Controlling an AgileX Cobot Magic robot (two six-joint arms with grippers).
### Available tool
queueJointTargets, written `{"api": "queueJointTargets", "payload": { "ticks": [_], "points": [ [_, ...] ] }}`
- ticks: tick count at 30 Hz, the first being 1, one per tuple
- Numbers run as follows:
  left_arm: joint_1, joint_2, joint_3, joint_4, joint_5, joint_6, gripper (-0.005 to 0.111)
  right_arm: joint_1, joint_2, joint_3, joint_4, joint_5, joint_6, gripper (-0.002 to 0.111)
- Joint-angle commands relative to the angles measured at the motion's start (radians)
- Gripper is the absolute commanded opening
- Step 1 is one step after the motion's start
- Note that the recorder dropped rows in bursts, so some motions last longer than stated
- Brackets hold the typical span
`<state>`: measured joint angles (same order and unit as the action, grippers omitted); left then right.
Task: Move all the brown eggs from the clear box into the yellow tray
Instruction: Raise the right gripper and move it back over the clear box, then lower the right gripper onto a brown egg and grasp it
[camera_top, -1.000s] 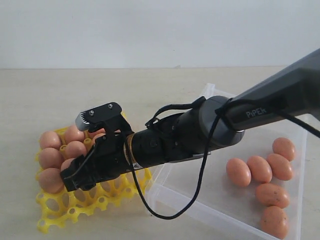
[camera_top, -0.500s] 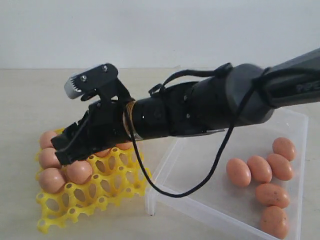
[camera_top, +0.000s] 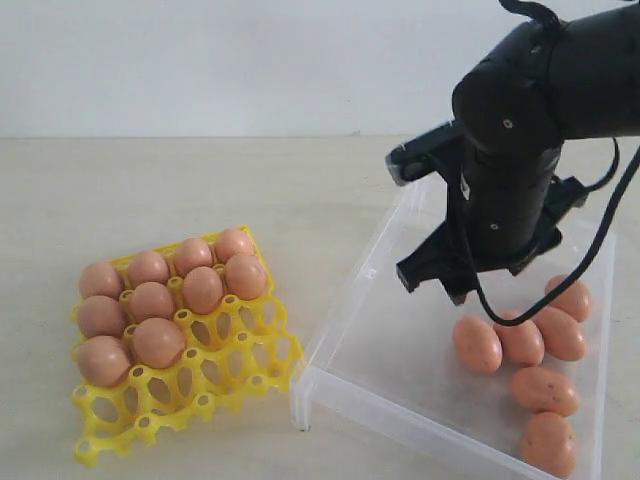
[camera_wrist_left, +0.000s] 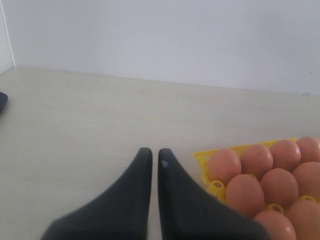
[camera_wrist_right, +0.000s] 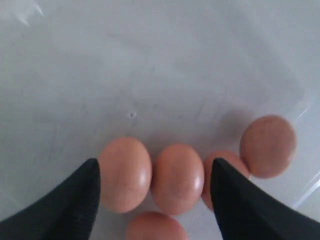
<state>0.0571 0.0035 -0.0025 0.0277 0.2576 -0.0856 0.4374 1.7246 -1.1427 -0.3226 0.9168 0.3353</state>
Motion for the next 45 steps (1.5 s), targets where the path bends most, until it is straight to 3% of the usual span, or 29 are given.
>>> {"api": "queueJointTargets", "payload": {
  "ticks": [1,14,33,37,41,45],
  "points": [
    [0.003,-0.003,0.003,0.002,-0.001,0.000,0.004,-0.069,0.045,0.003,0.106,0.064,-0.113,0.057],
    [0.003,-0.003,0.003,0.002,-0.003,0.000,0.004,-0.069,0.055,0.003,0.139,-0.059,-0.164,0.057],
    [0.003,-0.003,0.003,0.002,-0.003,0.000,0.004,-0.069,0.254,0.003,0.245,-0.056,-0.162,0.056],
    [0.003,-0.003,0.003,0.002,-0.003,0.000,0.004,-0.069,0.254,0.003,0.247,-0.056,-0.162,0.038],
    [0.003,-0.003,0.003,0.002,-0.003,0.000,0.004,-0.069,0.254,0.003,0.247,-0.064,-0.162,0.004],
    [0.003,-0.003,0.003,0.002,-0.003,0.000,0.004,-0.069,0.254,0.003,0.247,-0.087,-0.160,0.000]
  ]
}}
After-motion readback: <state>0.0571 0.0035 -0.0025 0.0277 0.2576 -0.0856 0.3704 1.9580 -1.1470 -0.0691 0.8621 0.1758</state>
